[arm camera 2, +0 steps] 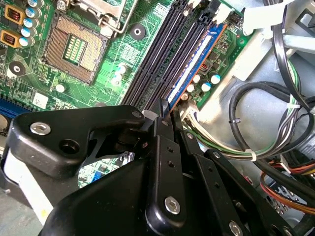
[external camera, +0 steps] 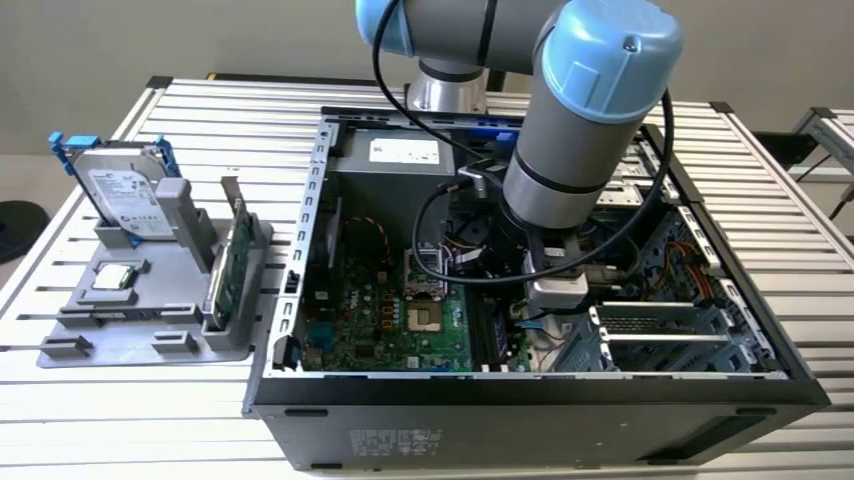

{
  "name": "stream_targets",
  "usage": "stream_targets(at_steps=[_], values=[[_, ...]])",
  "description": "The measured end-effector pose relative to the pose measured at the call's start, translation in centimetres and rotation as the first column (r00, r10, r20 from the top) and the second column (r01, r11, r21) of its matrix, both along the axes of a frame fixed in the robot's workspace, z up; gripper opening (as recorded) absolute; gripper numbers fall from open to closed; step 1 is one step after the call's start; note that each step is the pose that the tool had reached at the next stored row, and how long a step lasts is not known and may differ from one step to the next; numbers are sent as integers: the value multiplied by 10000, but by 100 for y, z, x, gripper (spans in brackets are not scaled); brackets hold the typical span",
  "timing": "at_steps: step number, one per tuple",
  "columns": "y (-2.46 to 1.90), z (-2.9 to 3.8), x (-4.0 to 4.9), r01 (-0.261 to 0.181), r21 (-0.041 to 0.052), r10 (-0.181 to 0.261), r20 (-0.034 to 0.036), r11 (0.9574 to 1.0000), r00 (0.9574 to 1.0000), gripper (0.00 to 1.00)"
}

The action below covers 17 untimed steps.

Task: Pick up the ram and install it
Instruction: 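Insert the ram into the slot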

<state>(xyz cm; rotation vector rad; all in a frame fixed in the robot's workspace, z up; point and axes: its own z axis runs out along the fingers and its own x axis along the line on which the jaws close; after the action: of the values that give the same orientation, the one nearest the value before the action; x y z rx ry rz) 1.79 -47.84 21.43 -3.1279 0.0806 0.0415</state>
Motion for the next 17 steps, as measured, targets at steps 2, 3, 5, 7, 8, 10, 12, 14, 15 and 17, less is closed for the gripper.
stream_targets(at_steps=[2,3,5,7,8,10,12,14,15,17], values=[[0,3,4,0,-1,0,0,10000,10000,0],[-1,13,3,1,-6,-1,-1,10000,10000,0],[0,25,4,1,-4,-1,-1,10000,10000,0],[0,25,10,-1,-3,1,-1,10000,10000,0],[0,24,11,-1,-3,1,-1,10000,10000,0],[0,21,14,1,-4,-1,-1,10000,10000,0],[0,11,15,1,-1,-1,0,10000,10000,0],[0,-8,18,0,2,0,0,10000,10000,0],[-1,-17,18,0,5,0,-1,10000,10000,0],[-2,-26,18,1,10,-1,-2,10000,10000,0]])
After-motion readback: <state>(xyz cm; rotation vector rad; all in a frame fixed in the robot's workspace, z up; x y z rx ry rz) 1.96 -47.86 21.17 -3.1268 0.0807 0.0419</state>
